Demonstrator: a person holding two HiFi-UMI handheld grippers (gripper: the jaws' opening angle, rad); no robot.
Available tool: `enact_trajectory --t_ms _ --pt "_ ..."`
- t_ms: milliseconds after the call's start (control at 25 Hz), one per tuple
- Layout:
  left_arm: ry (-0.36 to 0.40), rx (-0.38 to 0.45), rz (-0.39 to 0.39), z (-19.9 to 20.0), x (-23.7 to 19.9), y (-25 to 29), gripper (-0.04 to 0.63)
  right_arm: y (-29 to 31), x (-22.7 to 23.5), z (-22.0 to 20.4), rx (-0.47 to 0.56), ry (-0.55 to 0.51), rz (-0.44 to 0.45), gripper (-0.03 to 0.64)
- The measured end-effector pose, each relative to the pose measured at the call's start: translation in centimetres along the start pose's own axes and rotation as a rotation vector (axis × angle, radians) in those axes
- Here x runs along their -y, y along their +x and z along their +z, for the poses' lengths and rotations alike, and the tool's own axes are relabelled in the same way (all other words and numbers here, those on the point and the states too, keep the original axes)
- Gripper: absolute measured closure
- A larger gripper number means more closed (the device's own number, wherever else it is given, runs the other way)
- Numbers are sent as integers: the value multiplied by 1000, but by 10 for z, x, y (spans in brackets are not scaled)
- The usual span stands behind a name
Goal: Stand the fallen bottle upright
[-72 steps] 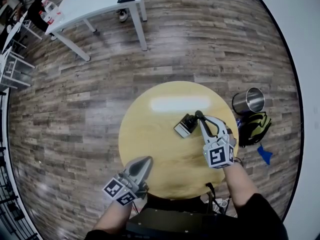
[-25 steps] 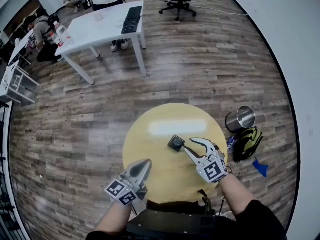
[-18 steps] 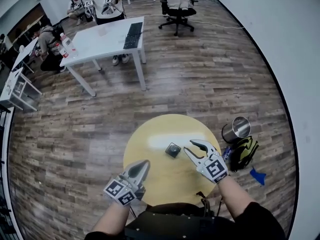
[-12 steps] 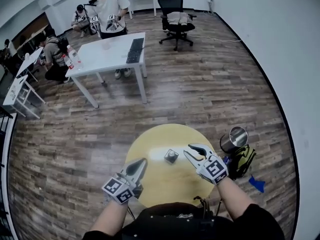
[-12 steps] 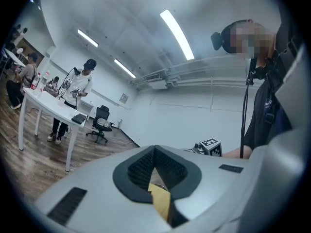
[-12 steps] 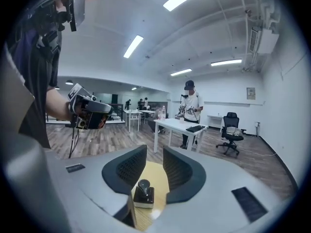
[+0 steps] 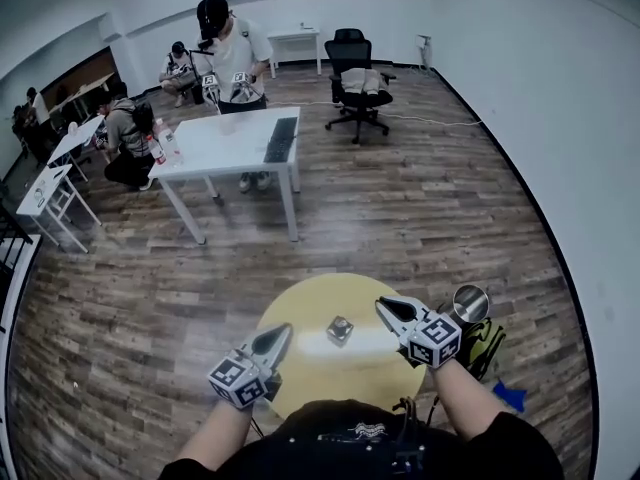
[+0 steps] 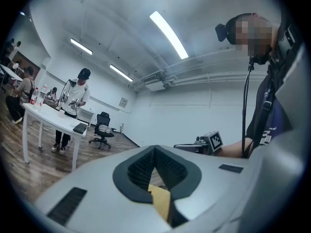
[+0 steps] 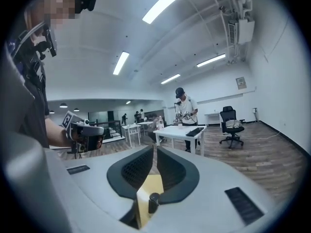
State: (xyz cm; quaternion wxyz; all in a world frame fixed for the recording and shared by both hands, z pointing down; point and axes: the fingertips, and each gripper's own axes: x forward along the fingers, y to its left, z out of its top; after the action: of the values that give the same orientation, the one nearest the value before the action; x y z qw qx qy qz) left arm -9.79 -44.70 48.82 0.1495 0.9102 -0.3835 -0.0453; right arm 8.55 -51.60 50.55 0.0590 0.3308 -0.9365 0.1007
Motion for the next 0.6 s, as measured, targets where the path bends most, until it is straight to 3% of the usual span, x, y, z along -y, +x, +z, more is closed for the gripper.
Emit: enact_trajectory --t_ms 400,600 --pt "34 13 55 17 -14 -17 589 -10 3 6 57 144 -4 592" --pt "44 42 57 36 -17 -23 589 -11 3 13 68 142 -17 592"
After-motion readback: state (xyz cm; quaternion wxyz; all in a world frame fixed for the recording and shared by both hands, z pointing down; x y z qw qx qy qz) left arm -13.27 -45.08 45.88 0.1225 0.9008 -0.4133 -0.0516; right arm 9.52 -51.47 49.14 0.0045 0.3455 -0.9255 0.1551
